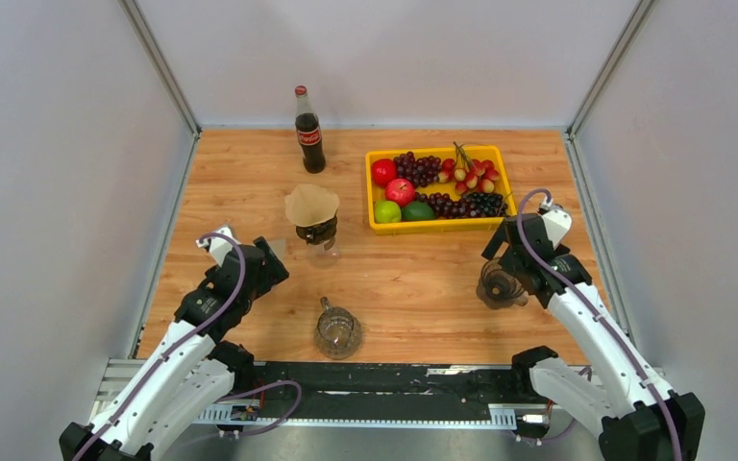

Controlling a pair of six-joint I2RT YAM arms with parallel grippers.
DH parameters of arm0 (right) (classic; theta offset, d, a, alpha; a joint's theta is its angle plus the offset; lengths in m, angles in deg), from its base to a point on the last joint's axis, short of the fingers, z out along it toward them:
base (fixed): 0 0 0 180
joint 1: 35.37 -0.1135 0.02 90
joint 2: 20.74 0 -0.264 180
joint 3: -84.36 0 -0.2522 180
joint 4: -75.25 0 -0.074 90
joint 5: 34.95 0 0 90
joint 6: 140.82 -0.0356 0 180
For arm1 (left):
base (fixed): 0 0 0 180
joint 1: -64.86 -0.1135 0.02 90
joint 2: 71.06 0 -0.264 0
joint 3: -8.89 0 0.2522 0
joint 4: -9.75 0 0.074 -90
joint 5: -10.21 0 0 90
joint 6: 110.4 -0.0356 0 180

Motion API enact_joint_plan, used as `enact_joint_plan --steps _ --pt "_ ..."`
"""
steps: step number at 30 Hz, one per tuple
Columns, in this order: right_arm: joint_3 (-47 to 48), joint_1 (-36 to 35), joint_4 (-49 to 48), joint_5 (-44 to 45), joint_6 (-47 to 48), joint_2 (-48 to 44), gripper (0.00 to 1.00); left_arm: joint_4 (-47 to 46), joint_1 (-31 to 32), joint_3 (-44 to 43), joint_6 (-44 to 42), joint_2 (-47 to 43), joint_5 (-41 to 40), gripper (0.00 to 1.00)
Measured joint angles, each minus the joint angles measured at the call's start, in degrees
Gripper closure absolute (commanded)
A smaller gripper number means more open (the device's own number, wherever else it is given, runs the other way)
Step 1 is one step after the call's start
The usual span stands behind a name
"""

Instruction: Place the coffee filter in the dripper

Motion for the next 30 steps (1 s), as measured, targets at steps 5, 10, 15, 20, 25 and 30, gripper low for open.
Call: enact_joint_plan --steps 5,10,15,20,25,30 --pt "-3.1 6.7 1.4 -3.5 -0.2 0.0 0.04 -1.7 0.0 0.8 0.2 -0.5 0.0 0.00" --pt "-6.1 8.8 2.6 -5.8 -0.4 0.9 0.19 -3.8 0.0 0.9 0.1 -0.5 -0.1 0.00" --pt "-6.8 9.0 1.8 -6.6 -1.2 2.5 0.37 -4.9 0.0 1.3 0.0 -0.1 -0.1 0.00" --pt "-8.3 9.2 0.6 -7.5 -1.9 2.5 0.52 -5.4 0.0 1.4 -0.2 0.0 0.0 0.00" --pt "-9.5 9.4 -0.1 -8.1 -2.3 2.3 0.68 -5.9 0.0 1.4 -0.5 0.0 0.1 0.00" --pt "-9.7 9.4 -1.0 -9.3 -2.4 1.4 0.85 -6.3 0.0 1.4 -0.8 0.2 0.3 0.00"
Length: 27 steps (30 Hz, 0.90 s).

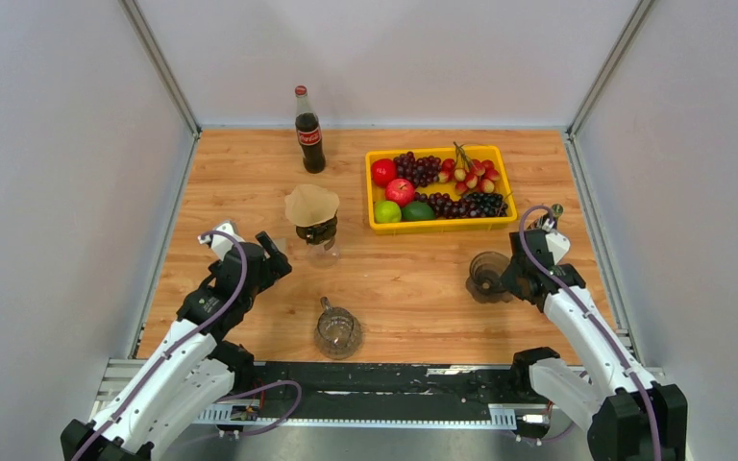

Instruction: Place the coffee filter in the dripper

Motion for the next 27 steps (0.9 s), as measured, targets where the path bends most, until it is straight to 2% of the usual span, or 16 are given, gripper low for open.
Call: enact_joint_plan --steps 4,11,15,20,22,27 --pt "0.1 0.0 -1.7 -2.1 0.5 -1.1 0.99 -0.2 0.0 0.0 -0.1 0.0 0.2 0.00" --pt "1.8 0.0 -3.0 -10.0 6.4 -2.3 1.00 -0.4 0.0 0.0 -0.4 0.0 0.9 0.00" --pt "3.7 0.0 -3.9 -19.5 10.2 -2.8 1.00 -0.7 0.0 0.0 -0.6 0.2 1.5 0.00" --pt "5.8 -0.8 -7.4 -36.2 12.8 -2.9 1.00 -1.3 0.0 0.0 -1.0 0.5 2.3 0.00" --pt "6.6 -3.7 -9.2 -41.0 12.8 -2.8 1.00 -1.6 0.0 0.0 -1.0 0.8 2.7 0.00" --pt "12.1 -20.0 -12.0 -46.2 13.3 0.7 1.00 -1.6 0.0 0.0 -0.9 1.4 3.0 0.00"
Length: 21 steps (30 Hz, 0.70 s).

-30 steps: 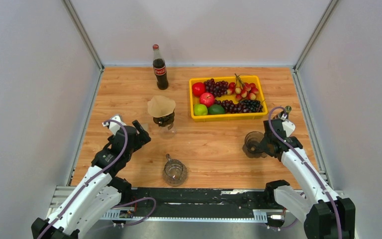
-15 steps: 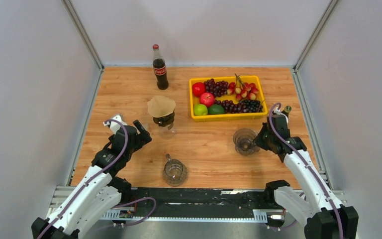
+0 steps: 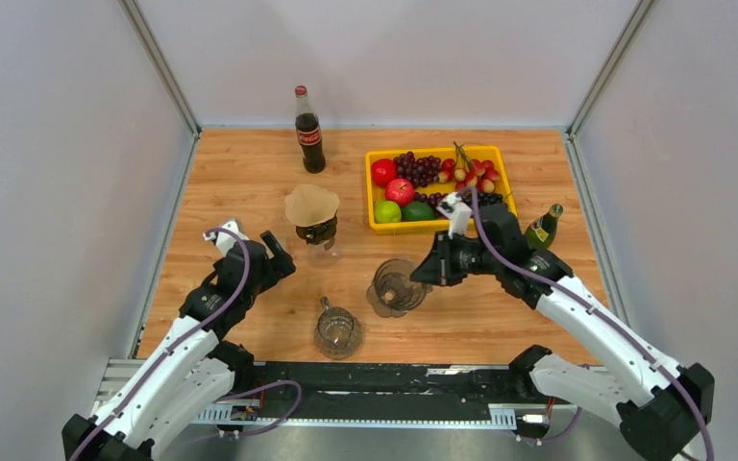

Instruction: Place the coffee filter in the dripper

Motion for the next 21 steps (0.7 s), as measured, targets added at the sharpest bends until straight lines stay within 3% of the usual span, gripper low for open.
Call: enact_joint_plan --steps 8,21 --pt "9.5 -18.0 -4.3 0.8 1.8 11.5 1.00 0.0 -0.2 0.0 0.8 0.7 0.1 0.00" --pt "17.7 -25.5 -5.2 4.7 3.8 26.0 1.00 1.6 -0.9 0.0 2.8 0.7 0.1 0.00"
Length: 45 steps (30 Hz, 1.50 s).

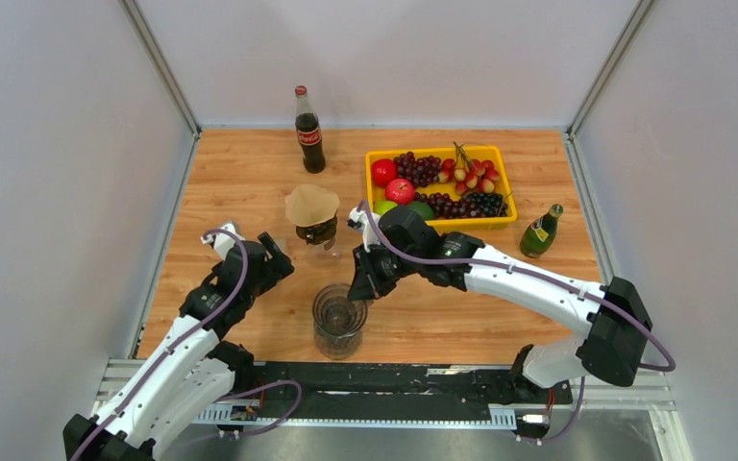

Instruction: Place the coffee filter in the dripper

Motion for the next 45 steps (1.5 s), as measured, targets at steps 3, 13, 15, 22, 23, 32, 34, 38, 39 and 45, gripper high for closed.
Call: enact_joint_plan --steps 3,13,15,22,23,32,34,38,39,45 --pt "0.7 -0.7 -0.1 0.6 0.3 1.2 1.00 0.5 0.0 0.0 0.2 -0.2 0.0 0.00" --pt "1.0 -1.3 0.0 2.6 0.5 3.2 1.00 1.0 0.0 0.0 0.5 -0.3 -0.2 0.00" --pt "1.0 -1.4 0.0 2.6 0.5 3.3 0.99 1.0 0.0 0.0 0.5 -0.3 -0.2 0.00" --pt "1.0 -1.9 0.1 2.5 0.5 4.2 0.87 1.1 -0.1 0.0 0.5 -0.3 -0.2 0.00" --pt "1.0 -1.9 0.1 2.5 0.5 4.2 0.86 1.1 -0.2 0.0 0.6 -0.3 -0.2 0.00" --pt "1.9 -1.9 0.2 2.6 0.5 4.5 0.70 1.5 -0.2 0.0 0.6 -0.3 -0.2 0.00" --pt "2.2 -1.9 0.2 2.6 0.5 4.5 0.67 1.5 -0.2 -0.1 0.6 -0.3 -0.2 0.00" --pt "2.7 -1.9 0.2 2.6 0.5 4.5 0.61 1.5 -0.2 -0.1 0.5 -0.3 -0.2 0.00" --pt "2.8 -1.9 0.2 2.6 0.5 4.5 0.58 1.5 -0.2 -0.1 0.5 -0.3 -0.2 0.00" --pt "2.9 -1.9 0.2 3.1 0.5 4.3 0.41 1.5 -0.2 -0.1 0.5 -0.3 -0.2 0.00"
